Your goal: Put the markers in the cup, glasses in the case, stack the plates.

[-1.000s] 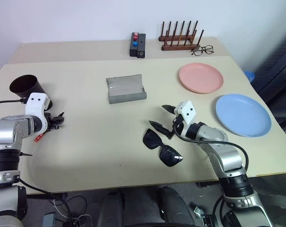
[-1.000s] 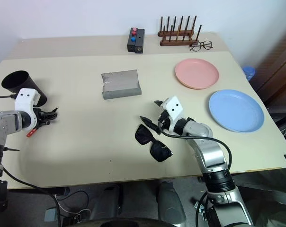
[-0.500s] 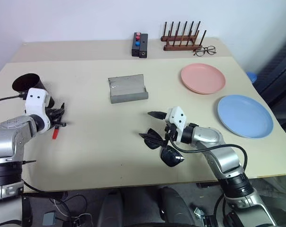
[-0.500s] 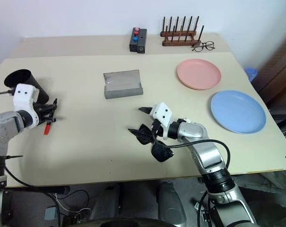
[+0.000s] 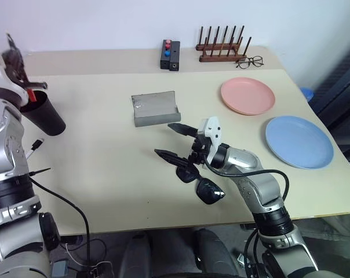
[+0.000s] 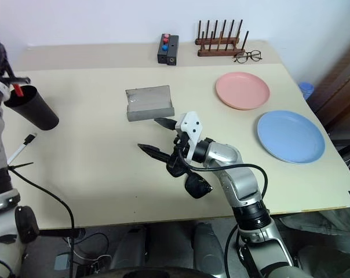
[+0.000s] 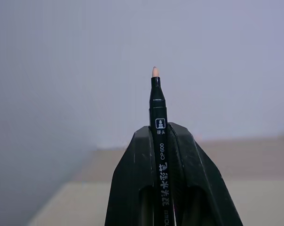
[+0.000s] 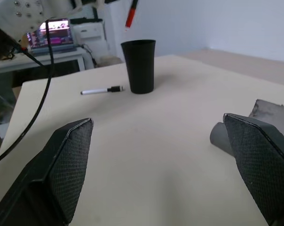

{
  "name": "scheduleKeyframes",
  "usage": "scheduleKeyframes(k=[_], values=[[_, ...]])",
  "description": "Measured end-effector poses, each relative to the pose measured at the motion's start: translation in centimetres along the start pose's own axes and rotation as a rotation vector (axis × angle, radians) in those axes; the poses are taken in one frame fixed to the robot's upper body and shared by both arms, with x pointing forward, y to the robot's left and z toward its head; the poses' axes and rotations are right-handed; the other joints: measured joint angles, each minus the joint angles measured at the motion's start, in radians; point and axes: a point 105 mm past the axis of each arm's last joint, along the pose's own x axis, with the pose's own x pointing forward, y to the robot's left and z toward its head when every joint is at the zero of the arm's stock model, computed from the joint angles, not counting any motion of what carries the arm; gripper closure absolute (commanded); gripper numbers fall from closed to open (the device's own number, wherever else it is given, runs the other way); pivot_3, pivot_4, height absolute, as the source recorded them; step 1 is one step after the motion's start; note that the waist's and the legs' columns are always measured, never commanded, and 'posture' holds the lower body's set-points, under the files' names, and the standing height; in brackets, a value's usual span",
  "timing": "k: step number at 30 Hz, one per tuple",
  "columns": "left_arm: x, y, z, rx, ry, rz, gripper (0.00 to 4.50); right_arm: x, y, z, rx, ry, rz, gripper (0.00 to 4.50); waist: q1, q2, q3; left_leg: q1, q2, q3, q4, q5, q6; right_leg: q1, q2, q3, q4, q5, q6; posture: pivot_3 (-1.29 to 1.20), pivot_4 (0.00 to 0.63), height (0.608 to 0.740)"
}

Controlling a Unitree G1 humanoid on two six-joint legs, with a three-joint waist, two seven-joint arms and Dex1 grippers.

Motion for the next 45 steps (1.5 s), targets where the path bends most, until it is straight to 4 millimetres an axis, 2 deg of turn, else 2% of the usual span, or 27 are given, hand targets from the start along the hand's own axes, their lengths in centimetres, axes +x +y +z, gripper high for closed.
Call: scheduleKeyframes(k=[4,8,15,31,34,38,39,45], values=[[1.1,1.2,0.8,-0.01,-0.069,0.112,4.45,1.2,-0.2,1.0,0.004,-0.085,-0.06,0.0,-0.001,0.0,0.0,0.0,0.0,0.0,0.0,0.0,0.0,0.0,0.0,0.0,0.0,0.0,0.0,0.0,0.15,0.74],[1.2,1.5,-0.7,0.001,-0.049,0.142,4.45,2.0,-0.7,2.2,0.004,-0.153,-0.111,0.0,-0.001,0.0,0.0,0.0,0.0,0.0,0.0,0.0,0.0,0.0,0.0,0.0,0.0,0.0,0.0,0.0,0.15,0.74],[0.7,1.2,-1.8,0.021,-0.071,0.142,4.45,2.3,-0.4,2.2,0.037,-0.173,-0.12,0.0,0.001,0.0,0.0,0.0,0.0,0.0,-0.001,0.0,-0.001,0.0,0.0,0.0,0.001,0.0,0.0,0.0,0.15,0.74],[0.0,0.9,-7.6,-0.02,0.011,0.117,4.45,2.4,0.1,1.8,0.047,-0.162,-0.107,0.0,0.002,0.0,0.0,0.0,0.0,0.0,-0.001,0.0,-0.001,0.0,0.0,0.0,0.0,0.0,0.0,0.0,0.15,0.74],[-0.2,0.7,-8.6,-0.039,0.042,0.122,3.31,2.4,0.1,1.8,0.046,-0.161,-0.108,0.0,0.001,0.0,0.0,0.0,0.0,0.0,-0.001,0.0,-0.001,0.0,0.0,0.0,0.0,0.0,0.0,0.0,0.15,0.74],[-0.3,0.5,-8.9,-0.061,0.051,0.126,1.26,2.4,0.1,1.7,0.048,-0.16,-0.11,0.0,0.001,0.0,0.0,0.0,0.0,0.0,-0.001,0.0,-0.001,0.0,0.0,0.0,0.0,0.0,0.0,0.0,0.15,0.74],[-0.3,0.5,-8.9,-0.064,0.05,0.129,0.87,2.4,0.1,1.7,0.049,-0.159,-0.111,0.0,0.001,0.0,0.0,0.0,0.0,0.0,-0.001,0.0,-0.001,0.0,0.0,0.0,0.0,0.0,0.0,0.0,0.15,0.74],[-0.4,0.7,-8.5,-0.11,0.036,0.145,0.87,2.4,0.1,1.6,0.053,-0.155,-0.112,0.0,0.001,0.0,0.0,0.0,0.0,0.0,-0.001,0.0,-0.001,0.0,0.0,0.0,0.0,0.0,0.0,0.0,0.15,0.74]])
